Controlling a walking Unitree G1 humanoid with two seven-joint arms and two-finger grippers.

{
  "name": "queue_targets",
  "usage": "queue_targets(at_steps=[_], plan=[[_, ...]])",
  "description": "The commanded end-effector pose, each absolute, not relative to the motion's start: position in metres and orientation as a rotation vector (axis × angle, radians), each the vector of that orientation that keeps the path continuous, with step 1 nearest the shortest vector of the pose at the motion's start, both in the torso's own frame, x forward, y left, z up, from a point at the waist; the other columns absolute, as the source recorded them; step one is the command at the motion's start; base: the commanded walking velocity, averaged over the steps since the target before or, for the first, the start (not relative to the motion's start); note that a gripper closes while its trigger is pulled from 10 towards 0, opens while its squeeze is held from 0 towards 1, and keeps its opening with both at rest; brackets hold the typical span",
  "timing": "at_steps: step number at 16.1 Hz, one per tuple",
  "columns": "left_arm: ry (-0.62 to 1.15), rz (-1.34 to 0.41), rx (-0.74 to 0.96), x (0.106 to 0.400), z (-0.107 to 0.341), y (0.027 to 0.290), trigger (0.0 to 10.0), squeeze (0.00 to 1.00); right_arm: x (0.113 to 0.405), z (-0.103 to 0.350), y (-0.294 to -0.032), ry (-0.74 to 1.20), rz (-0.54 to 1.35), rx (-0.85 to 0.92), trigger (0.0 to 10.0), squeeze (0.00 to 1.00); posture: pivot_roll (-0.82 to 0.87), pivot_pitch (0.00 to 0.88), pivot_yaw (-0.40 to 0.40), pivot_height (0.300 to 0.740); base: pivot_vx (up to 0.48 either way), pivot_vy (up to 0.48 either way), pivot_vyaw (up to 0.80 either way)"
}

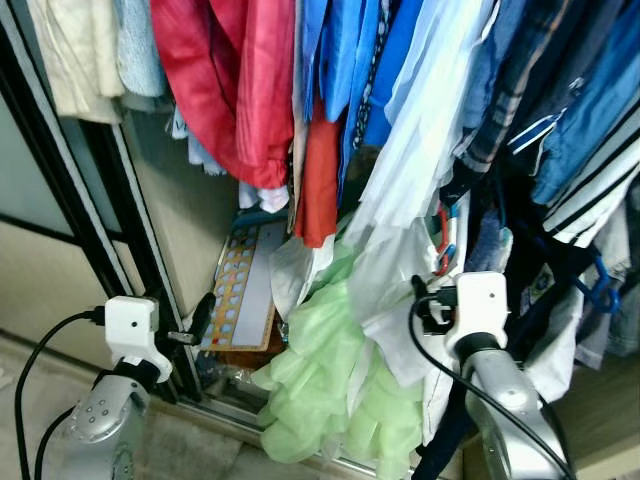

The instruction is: Clean up the room

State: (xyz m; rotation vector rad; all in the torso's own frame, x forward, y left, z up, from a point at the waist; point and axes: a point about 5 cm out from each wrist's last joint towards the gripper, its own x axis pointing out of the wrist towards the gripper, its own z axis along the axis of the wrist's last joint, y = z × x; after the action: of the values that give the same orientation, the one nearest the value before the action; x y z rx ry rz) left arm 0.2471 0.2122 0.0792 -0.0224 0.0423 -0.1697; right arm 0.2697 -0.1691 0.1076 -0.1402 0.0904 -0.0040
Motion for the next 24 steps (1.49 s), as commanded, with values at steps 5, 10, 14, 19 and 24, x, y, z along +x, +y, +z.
queue_targets(at_steps=[5,10,14,19,24], plan=[[0.030,-0.211,0.008,0.249,0.081,0.206,10.0,0.00,0.264,0.106,-0.186,0.092,-0.120,-0.188,10.0,0.00,0.03,0.000,-0.027,0.740,0.000,0.049,0.00],[0.029,-0.240,0.021,0.249,0.080,0.203,10.0,0.00,0.255,0.099,-0.171,0.079,-0.050,-0.200,10.0,0.00,0.04,0.000,-0.022,0.740,0.000,0.000,0.00],[0.029,-0.216,0.042,0.249,0.079,0.205,10.0,0.00,0.242,0.092,-0.133,0.120,0.252,-0.199,10.0,0.00,0.05,0.000,-0.019,0.740,0.000,0.000,0.00],[0.038,-0.218,0.049,0.250,0.076,0.203,10.0,0.00,0.247,0.087,-0.143,0.162,0.300,-0.269,10.0,0.00,0.04,0.000,-0.007,0.740,0.000,0.000,0.00],[0.029,-0.226,0.049,0.254,0.080,0.201,10.0,0.00,0.292,0.156,-0.137,0.037,0.046,-0.021,10.0,0.00,0.03,0.000,0.014,0.740,0.000,0.000,0.00]])
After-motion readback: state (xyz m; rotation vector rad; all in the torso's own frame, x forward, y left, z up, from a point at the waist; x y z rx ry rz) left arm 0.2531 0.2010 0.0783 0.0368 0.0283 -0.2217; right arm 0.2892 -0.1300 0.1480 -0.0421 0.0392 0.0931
